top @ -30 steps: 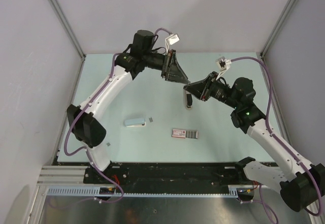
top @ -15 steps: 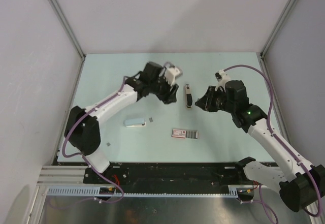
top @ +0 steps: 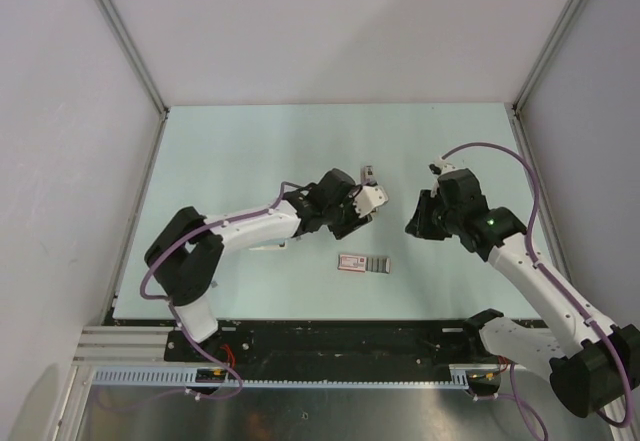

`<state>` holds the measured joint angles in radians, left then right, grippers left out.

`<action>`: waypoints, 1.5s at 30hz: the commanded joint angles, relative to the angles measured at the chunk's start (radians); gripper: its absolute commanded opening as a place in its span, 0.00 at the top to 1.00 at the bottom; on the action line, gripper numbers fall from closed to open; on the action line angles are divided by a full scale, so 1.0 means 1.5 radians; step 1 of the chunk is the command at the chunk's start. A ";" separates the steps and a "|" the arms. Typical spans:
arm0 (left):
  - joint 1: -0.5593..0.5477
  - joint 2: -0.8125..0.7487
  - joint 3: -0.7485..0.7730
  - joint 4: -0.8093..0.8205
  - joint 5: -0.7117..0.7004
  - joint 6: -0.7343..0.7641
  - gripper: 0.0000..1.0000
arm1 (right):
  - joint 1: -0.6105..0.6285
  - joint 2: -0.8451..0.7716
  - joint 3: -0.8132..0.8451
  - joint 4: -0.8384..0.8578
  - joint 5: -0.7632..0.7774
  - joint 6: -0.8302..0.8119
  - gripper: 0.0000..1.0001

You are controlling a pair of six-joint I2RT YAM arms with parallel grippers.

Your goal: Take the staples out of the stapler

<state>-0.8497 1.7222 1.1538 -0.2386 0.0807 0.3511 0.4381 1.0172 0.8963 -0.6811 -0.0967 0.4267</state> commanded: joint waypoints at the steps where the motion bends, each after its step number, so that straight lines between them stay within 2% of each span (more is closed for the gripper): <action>1: -0.015 0.018 -0.012 0.064 -0.036 0.018 0.47 | -0.002 -0.008 -0.014 -0.015 0.021 0.014 0.92; 10: -0.064 0.044 -0.046 0.081 -0.049 0.020 0.49 | -0.002 0.014 -0.027 -0.002 0.017 0.028 0.95; 21: -0.073 0.063 -0.077 0.093 -0.083 0.014 0.49 | -0.001 0.026 -0.027 0.009 0.009 0.016 0.96; 28: -0.073 0.028 -0.113 0.096 -0.051 0.015 0.49 | 0.008 0.039 -0.027 0.010 0.014 0.012 0.96; 40: -0.073 -0.030 -0.167 0.092 -0.025 0.010 0.49 | 0.064 0.074 -0.027 0.019 0.040 0.018 0.96; 45: -0.068 -0.032 -0.156 0.090 -0.060 0.013 0.48 | 0.111 0.096 -0.027 0.031 0.052 0.019 0.95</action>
<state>-0.9535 1.7134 0.9115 -0.0883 0.0132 0.3672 0.5575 1.1397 0.8562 -0.6708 -0.0494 0.4515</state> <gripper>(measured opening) 0.512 0.211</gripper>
